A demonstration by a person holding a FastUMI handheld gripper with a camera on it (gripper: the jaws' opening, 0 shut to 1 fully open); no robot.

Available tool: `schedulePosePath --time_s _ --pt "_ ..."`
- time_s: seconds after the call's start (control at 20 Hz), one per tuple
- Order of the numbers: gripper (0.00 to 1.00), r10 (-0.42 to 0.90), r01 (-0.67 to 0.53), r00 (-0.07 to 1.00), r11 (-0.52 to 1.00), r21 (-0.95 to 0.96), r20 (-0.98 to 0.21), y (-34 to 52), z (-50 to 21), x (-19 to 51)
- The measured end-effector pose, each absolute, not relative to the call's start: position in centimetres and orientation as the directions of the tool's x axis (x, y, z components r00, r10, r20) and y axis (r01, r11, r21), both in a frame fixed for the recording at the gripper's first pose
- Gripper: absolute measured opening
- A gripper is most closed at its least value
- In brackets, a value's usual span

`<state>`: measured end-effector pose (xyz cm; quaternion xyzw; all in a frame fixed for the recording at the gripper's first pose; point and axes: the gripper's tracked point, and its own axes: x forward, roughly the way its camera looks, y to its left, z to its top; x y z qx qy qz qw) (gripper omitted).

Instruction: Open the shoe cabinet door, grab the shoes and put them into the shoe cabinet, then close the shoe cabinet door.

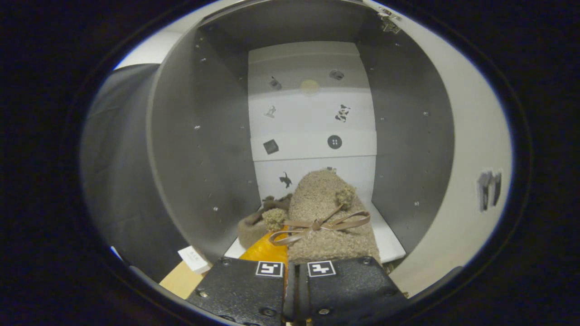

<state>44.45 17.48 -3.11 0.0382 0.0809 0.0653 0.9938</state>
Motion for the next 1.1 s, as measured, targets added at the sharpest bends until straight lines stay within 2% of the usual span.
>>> schedulePosePath --time_s 0.25,0.4,0.65,0.8,1.05,1.1 --pt "0.07 0.088 -0.068 0.979 0.991 0.111 -0.185 17.1 -3.6 52.5" --pt "0.07 0.061 -0.036 0.968 0.994 0.107 -0.244 16.5 -6.2 56.5" --pt "0.07 0.032 0.000 0.937 0.996 0.091 -0.347 15.9 -9.3 59.2" --pt "0.12 0.047 -0.005 0.896 0.996 0.094 -0.442 16.6 -10.9 59.4" --pt "0.36 0.048 -0.008 0.908 0.995 0.097 -0.417 16.1 -9.6 57.9" --pt "0.36 0.053 -0.011 0.910 0.995 0.102 -0.412 16.1 -9.4 57.2"
